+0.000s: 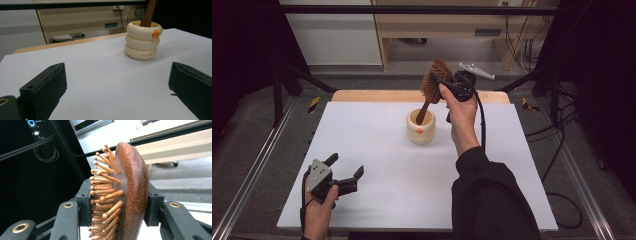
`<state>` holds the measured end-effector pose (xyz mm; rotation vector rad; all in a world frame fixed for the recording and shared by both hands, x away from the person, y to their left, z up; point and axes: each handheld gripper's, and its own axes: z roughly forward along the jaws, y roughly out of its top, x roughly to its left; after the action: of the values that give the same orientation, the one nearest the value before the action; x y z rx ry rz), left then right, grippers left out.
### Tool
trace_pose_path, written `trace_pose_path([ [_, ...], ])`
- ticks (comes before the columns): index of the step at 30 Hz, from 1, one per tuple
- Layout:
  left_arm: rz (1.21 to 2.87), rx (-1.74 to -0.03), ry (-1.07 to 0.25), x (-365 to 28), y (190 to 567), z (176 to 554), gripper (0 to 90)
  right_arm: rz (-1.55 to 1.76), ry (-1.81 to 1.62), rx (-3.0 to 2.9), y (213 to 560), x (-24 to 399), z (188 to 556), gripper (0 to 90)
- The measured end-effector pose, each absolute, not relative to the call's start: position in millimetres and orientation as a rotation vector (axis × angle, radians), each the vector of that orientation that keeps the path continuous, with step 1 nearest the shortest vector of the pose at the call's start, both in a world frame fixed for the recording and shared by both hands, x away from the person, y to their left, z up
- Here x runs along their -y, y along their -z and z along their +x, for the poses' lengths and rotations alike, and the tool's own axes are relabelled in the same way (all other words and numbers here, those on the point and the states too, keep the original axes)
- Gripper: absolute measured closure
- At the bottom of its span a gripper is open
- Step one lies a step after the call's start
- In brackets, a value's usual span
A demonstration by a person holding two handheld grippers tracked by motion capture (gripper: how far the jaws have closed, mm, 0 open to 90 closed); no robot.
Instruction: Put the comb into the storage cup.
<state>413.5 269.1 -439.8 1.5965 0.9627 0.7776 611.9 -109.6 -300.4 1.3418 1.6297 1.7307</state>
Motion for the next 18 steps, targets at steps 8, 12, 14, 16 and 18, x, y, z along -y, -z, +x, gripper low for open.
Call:
trace_pose_path([
  [8,1.596,-0.960,-0.775,-269.1,439.8,413.4,1.9,1.359,-1.721,-1.640,308.9,107.6,614.0,52.0],
  [12,1.592,-0.963,-0.775,-269.6,439.7,413.3,1.9,1.359,-1.721,-1.643,312.3,106.5,614.6,52.0],
  [14,1.594,-0.961,-0.777,-269.9,439.6,413.3,1.9,1.361,-1.720,-1.644,313.7,105.9,615.1,52.1],
  [16,1.595,-0.960,-0.777,-269.9,439.6,413.3,1.9,1.364,-1.715,-1.648,315.1,105.1,615.3,52.1],
  [18,1.595,-0.960,-0.777,-269.7,439.6,413.3,1.9,1.364,-1.714,-1.651,316.7,104.4,615.8,52.0],
])
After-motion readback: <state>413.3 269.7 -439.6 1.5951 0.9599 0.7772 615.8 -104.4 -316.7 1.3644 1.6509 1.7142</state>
